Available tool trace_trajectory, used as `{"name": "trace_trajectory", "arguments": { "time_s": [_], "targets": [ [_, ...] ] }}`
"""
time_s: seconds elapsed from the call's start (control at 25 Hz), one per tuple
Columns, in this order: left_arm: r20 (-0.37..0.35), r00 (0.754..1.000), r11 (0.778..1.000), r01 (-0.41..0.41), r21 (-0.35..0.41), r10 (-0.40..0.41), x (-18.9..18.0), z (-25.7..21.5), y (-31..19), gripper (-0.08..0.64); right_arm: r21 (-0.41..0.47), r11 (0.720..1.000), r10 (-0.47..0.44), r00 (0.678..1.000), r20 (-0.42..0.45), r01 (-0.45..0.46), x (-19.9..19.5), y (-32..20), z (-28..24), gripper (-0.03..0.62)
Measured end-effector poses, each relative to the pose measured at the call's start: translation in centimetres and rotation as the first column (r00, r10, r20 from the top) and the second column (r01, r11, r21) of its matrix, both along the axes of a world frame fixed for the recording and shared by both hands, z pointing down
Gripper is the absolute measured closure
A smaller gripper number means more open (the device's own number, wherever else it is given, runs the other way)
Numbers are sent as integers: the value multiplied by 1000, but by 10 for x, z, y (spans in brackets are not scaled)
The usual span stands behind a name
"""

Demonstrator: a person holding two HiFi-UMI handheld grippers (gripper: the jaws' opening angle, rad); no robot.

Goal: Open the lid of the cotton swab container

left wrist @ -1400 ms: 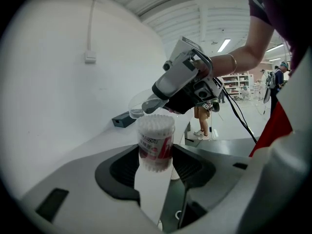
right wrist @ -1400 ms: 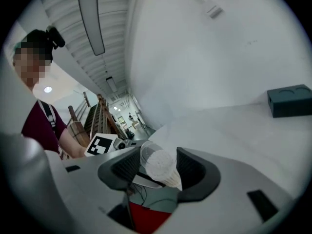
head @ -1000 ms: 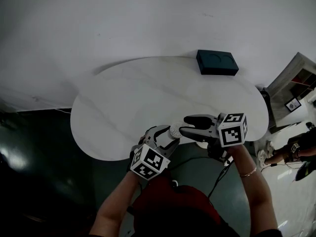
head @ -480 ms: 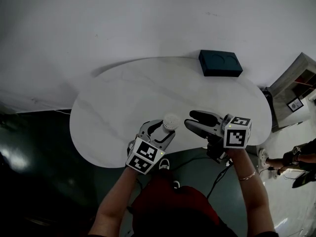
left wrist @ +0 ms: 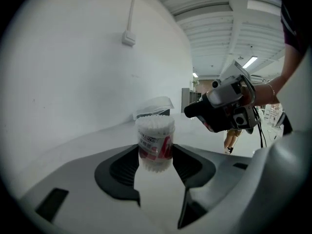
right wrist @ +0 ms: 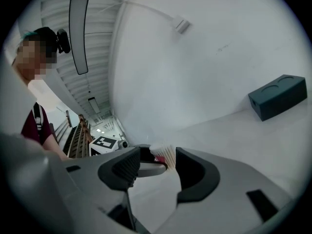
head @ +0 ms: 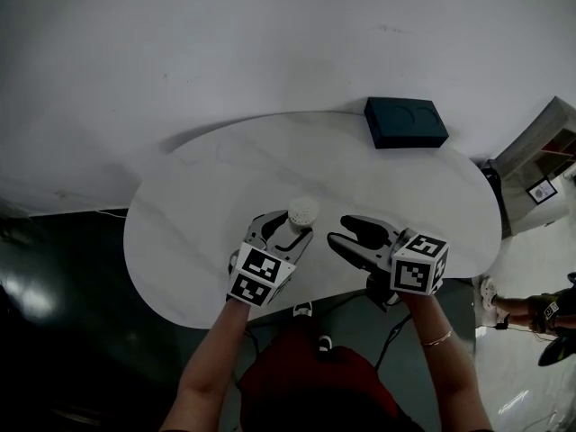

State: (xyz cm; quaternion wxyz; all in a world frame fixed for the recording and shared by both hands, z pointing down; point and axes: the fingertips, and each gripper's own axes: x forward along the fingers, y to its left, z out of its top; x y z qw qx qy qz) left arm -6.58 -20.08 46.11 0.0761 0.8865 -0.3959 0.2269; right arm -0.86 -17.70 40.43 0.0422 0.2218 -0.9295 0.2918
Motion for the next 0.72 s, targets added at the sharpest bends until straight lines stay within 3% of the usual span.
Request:
{"name": "trace_trajectory", "arguments": {
  "time_s": [0.24,0.72],
  "targets": [
    [-27,1000,1000,3,-9,-4,-1,13,-33,327,32,999,22,997,-74,-20,-5,-13,19,357],
    [-44,999,1000,3,-4,-3,-8,22,-93,327,-18,998,56,990,-128,-59,-12,-31,56,357]
  ]
}}
